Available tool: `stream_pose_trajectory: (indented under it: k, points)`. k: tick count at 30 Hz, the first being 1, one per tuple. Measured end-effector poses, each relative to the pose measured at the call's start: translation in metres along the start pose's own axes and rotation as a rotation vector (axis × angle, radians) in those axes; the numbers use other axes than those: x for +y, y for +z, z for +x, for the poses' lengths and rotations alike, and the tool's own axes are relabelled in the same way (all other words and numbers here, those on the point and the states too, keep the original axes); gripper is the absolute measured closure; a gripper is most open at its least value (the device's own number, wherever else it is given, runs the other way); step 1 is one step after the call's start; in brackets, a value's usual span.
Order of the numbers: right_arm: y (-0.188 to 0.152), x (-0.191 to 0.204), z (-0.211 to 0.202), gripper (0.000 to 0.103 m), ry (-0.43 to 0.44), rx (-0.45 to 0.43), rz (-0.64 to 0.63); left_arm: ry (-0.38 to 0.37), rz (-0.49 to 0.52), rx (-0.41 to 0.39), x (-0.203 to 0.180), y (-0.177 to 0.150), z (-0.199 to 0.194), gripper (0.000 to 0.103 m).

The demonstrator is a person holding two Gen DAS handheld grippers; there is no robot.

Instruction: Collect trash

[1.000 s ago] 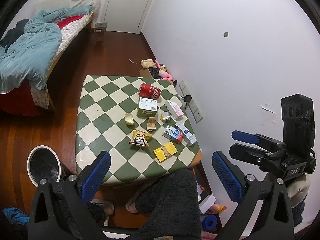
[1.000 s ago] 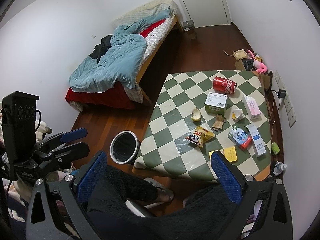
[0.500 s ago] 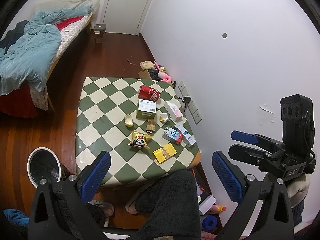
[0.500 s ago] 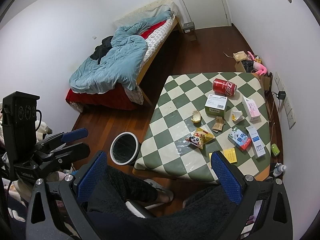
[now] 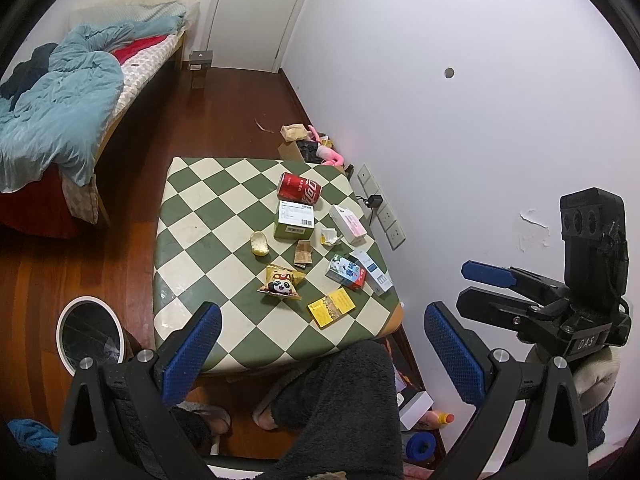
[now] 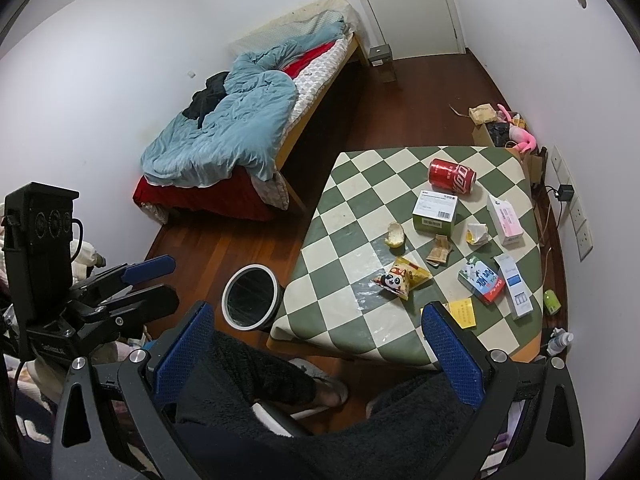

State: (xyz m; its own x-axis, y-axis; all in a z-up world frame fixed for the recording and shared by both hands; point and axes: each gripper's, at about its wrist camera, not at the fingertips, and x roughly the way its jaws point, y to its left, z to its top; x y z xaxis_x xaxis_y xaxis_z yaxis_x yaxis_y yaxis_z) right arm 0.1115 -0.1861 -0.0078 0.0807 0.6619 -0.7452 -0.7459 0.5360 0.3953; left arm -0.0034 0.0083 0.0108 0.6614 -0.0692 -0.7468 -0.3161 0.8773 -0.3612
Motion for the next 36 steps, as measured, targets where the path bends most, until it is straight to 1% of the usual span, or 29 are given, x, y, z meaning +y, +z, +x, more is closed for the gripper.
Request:
stream_pose_trajectory:
  k: [12, 15, 17, 18, 19, 20, 21, 22, 23, 25, 27, 29, 32, 34, 36]
  points:
    - [0.001, 0.002, 0.001, 0.0, 0.002, -0.003, 0.001, 0.003, 0.005, -0.003, -0.001, 0.001, -0.003, 0.0]
    - [0.002, 0.003, 0.0, 0.0, 0.003, -0.006, 0.004, 0.019, 0.013, -0.006, -0.002, 0.005, -0.003, 0.0]
    - [0.006, 0.003, 0.0, 0.0, 0.008, -0.014, 0.013, 0.044, 0.019, -0.009, -0.004, 0.007, 0.0, 0.0]
    - [0.011, 0.001, -0.003, 0.0, 0.01, -0.02, 0.021, 0.073, 0.024, -0.019, -0.004, 0.008, 0.003, 0.0]
    - [0.012, -0.003, -0.008, 0.0, 0.011, -0.03, 0.031, 0.114, 0.031, -0.032, -0.004, 0.009, 0.008, 0.0]
    - [0.014, -0.005, -0.007, 0.0, 0.004, -0.04, 0.048, 0.183, 0.036, -0.045, -0.001, 0.012, 0.016, 0.0]
    - [0.014, -0.01, -0.006, 0.0, -0.013, -0.052, 0.067, 0.241, 0.038, -0.056, 0.001, 0.015, 0.025, 0.0]
    - [0.015, -0.015, -0.004, 0.0, -0.045, -0.065, 0.087, 0.281, 0.037, -0.058, 0.004, 0.016, 0.032, 0.0]
    - [0.014, -0.022, -0.002, 0.0, -0.078, -0.077, 0.106, 0.342, 0.029, -0.057, 0.011, 0.021, 0.048, 0.0]
    - [0.012, -0.041, 0.009, 0.0, -0.149, -0.085, 0.161, 0.419, 0.015, -0.042, 0.022, 0.024, 0.078, 0.0]
    - [0.011, -0.064, 0.027, 0.0, -0.224, -0.075, 0.212, 0.455, 0.003, -0.006, 0.033, 0.022, 0.109, 0.0]
    - [0.008, -0.09, 0.053, 0.0, -0.3, -0.04, 0.224, 0.487, -0.011, 0.047, 0.044, 0.019, 0.147, 0.0]
    - [0.008, -0.132, 0.104, 0.0, -0.387, 0.057, 0.223, 0.539, -0.023, 0.128, 0.061, 0.008, 0.193, 0.0]
    - [0.005, -0.164, 0.131, 0.0, -0.451, 0.106, 0.232, 0.548, -0.045, 0.183, 0.07, 0.002, 0.225, 0.0]
    - [0.003, -0.194, 0.155, 0.0, -0.513, 0.15, 0.238, 0.538, -0.059, 0.236, 0.074, -0.002, 0.253, 0.0]
